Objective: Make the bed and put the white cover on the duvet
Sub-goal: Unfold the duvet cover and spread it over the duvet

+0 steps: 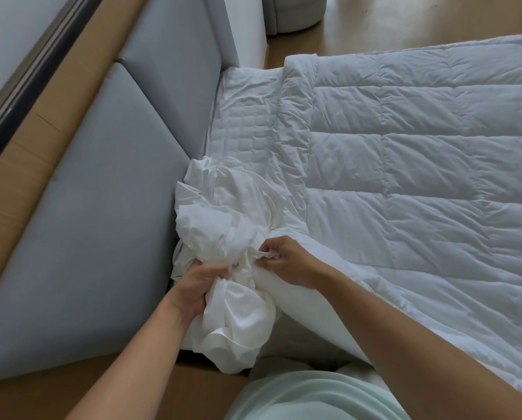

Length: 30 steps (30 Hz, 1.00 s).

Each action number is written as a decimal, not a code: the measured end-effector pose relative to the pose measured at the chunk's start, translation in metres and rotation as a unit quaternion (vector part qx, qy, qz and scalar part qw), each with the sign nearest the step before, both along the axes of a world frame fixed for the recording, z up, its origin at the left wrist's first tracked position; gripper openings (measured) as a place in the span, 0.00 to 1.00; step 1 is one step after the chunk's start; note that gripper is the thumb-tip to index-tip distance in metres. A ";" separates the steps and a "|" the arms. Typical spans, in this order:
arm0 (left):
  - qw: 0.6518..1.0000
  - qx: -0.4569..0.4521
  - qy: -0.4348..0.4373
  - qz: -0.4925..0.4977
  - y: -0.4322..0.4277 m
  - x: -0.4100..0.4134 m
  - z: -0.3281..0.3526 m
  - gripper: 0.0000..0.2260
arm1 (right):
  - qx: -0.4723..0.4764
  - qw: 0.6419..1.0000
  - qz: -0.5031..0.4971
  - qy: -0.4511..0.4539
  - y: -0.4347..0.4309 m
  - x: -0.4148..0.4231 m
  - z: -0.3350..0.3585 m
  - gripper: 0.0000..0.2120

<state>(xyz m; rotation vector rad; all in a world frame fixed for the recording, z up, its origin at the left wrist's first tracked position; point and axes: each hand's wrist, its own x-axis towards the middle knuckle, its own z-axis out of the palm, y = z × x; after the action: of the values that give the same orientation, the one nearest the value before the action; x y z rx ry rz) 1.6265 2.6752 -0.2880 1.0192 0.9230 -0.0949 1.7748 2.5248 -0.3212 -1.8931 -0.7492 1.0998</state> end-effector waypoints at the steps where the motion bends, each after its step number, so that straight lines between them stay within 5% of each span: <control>1: 1.000 0.013 0.007 0.004 0.001 -0.001 -0.001 0.19 | 0.003 1.000 -0.010 0.015 0.001 -0.001 0.000 0.06; 13: 0.997 0.071 0.017 0.012 -0.007 0.011 0.006 0.17 | 0.026 0.994 0.020 0.103 0.001 0.007 0.013 0.07; 21: 1.000 -0.022 0.010 -0.005 -0.001 -0.003 -0.003 0.13 | 0.015 1.000 -0.001 0.018 0.004 0.016 0.009 0.07; 25: 0.993 -0.114 -0.013 0.002 0.006 -0.019 -0.006 0.25 | 0.004 1.000 -0.017 -0.014 0.008 0.014 0.005 0.08; 30: 0.998 -0.057 -0.002 -0.037 -0.001 -0.016 -0.002 0.21 | -0.015 0.999 0.005 -0.045 0.015 0.002 0.000 0.04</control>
<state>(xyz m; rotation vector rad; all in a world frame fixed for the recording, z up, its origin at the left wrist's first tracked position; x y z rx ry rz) 1.6109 2.6742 -0.2902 0.9482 0.8668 -0.2053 1.7771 2.5398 -0.3209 -1.9778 -0.7979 1.0430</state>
